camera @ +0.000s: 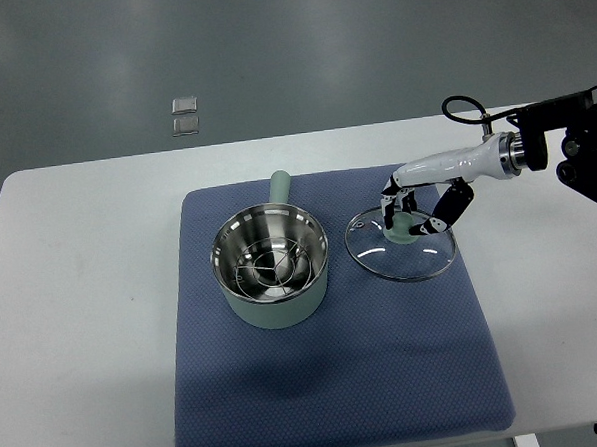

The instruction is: Open lid and place right of pot

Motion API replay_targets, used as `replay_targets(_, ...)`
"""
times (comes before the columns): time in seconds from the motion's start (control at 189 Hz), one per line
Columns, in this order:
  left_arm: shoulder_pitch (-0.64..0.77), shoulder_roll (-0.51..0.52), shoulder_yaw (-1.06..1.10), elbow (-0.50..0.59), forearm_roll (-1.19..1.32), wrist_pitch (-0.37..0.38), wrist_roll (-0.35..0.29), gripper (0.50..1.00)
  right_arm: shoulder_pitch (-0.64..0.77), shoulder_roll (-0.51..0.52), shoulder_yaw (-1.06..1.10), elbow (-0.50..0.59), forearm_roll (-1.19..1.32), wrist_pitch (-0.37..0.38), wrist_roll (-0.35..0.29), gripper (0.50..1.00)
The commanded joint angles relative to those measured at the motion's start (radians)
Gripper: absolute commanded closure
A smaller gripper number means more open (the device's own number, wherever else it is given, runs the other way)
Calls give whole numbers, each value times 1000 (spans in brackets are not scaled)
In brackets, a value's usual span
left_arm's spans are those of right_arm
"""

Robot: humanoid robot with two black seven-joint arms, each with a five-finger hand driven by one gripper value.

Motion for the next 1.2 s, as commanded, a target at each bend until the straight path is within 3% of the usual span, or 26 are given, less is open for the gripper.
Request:
replay_targets(0.0, 1, 0, 0, -1, 0, 0, 1, 500, -17, 20, -4, -1, 5, -9, -4, 746)
replay_targets(0.037, -1, 0, 0, 0, 0, 0, 1, 500, -25, 33, -4, -1, 7, -11, -4, 667)
replay_targets(0.09, -1, 0, 0, 0, 0, 0, 1, 500, -25, 33, -4, -1, 7, -11, -4, 666)
replay_targets(0.095, 1, 0, 0, -1, 0, 0, -1, 500, -34, 42, -4, -1, 7, -11, -9, 628)
replay_targets(0.116, 1, 0, 0, 0, 0, 0, -1, 500, -37, 43, -4, -1, 7, -12, -9, 603)
replay_targets(0.185, 1, 0, 0, -1, 0, 0, 1, 500, -37, 43, -2, -1, 8, -14, -10, 587)
replay_targets(0.19, 1, 0, 0, 0, 0, 0, -1, 500, -39, 43, -1, -1, 14, -20, -18, 566)
replay_targets(0.375, 1, 0, 0, 0, 0, 0, 1, 500, -32, 33, 25, -2, 56, -12, -21, 568)
replay_targets(0.613, 1, 0, 1, -1, 0, 0, 1, 500, -29, 40, 59, -39, 367, 25, -53, 572)
replay_targets(0.618, 1, 0, 0, -1, 0, 0, -1, 500, -32, 48, 70, -47, 496, 28, -96, 570)
replay_targets(0.66, 1, 0, 0, 0, 0, 0, 1, 500, -37, 60, 76, -54, 620, 28, -142, 570)
replay_targets(0.708, 1, 0, 0, 0, 0, 0, 1, 500, -37, 60, 76, -54, 620, 28, -142, 570)
replay_targets(0.713, 1, 0, 0, 0, 0, 0, -1, 500, -48, 81, 71, -74, 774, 26, -210, 568)
replay_targets(0.835, 1, 0, 0, 0, 0, 0, 1, 500, -94, 128, 80, -154, 1061, 20, -412, 568)
replay_targets(0.898, 1, 0, 0, 0, 0, 0, -1, 500, -94, 157, 82, -188, 1203, 14, -486, 568)
replay_targets(0.998, 1, 0, 0, -1, 0, 0, -1, 500, -97, 178, 82, -219, 1462, 8, -541, 568)
replay_targets(1.194, 1, 0, 0, 0, 0, 0, -1, 500, -118, 186, 71, -220, 1797, -9, -550, 566)
